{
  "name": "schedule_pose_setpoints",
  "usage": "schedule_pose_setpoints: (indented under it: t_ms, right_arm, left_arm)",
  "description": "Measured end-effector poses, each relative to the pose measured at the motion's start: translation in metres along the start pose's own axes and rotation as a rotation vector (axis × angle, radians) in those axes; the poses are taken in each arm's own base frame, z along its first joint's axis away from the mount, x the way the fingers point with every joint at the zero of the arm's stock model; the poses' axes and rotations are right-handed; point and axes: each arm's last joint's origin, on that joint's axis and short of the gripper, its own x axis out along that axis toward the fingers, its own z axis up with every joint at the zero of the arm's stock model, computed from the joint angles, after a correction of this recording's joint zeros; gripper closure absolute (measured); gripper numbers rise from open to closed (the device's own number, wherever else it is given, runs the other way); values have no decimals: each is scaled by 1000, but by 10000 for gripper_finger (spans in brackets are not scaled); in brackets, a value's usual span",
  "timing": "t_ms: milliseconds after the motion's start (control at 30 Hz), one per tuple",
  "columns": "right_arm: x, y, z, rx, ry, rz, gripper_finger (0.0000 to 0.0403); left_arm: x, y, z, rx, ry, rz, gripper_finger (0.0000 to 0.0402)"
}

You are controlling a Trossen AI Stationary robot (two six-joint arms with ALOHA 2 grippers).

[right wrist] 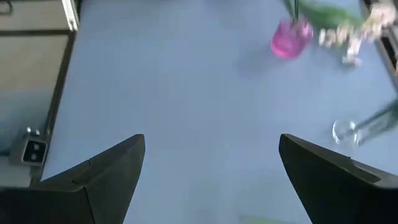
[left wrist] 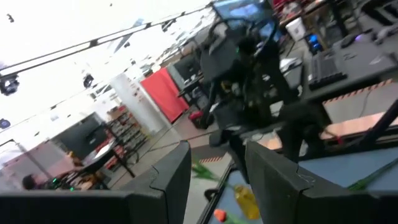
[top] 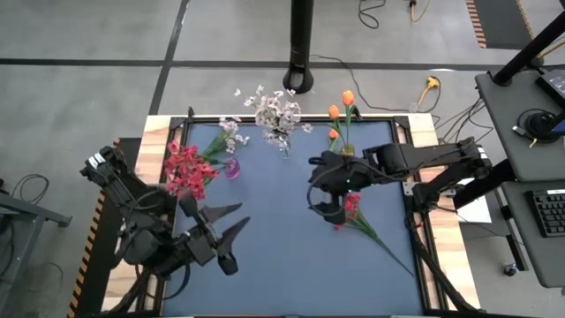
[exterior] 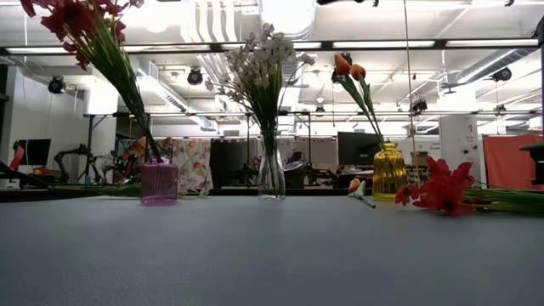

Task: Sort flowers into vase by color
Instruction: Put the red flower into the purple vase

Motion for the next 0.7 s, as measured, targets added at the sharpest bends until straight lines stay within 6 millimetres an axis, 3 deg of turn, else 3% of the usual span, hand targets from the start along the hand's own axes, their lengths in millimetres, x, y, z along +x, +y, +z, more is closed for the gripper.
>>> schedule_pose_setpoints:
  t_ms: [333,700]
  right_arm:
    - [2,10,-30,45,232,-118,39]
    - [29,12,-84,75,387,-158,39]
  left_arm:
    - [3,-16,0,-67,-51,-85,265]
    - [5,-36,-7,-119,-24,-97,265]
